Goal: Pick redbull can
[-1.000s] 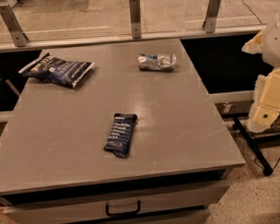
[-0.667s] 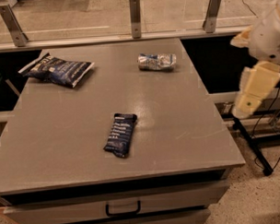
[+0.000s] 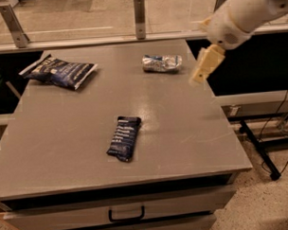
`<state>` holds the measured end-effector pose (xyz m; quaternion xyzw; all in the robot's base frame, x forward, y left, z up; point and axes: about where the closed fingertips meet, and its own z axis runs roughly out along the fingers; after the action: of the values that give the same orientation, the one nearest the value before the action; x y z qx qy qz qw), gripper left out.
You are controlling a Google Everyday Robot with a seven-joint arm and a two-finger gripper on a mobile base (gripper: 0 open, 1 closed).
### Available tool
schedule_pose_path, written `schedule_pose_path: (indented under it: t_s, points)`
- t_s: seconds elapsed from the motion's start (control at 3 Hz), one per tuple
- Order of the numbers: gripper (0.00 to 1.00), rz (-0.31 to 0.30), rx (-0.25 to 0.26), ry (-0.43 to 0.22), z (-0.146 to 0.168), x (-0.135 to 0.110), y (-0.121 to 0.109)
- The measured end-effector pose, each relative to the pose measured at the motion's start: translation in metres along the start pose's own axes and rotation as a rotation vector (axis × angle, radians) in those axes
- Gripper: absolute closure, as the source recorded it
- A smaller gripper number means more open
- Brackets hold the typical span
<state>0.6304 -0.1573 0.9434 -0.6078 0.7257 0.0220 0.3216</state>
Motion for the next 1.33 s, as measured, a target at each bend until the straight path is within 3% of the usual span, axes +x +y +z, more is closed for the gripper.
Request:
schedule_pose_path:
  t_s: [0.33,1.0,1.33]
  points:
    - [0.0,0.042,0.019,-0.054,0.058,-0.021,-0.035]
    - [0.0,0.22,-0.051,-0.057,0.145,-0.023,-0.066]
    - [0.15,0.273,-0.086,-0.042,0.165,-0.015,-0.07]
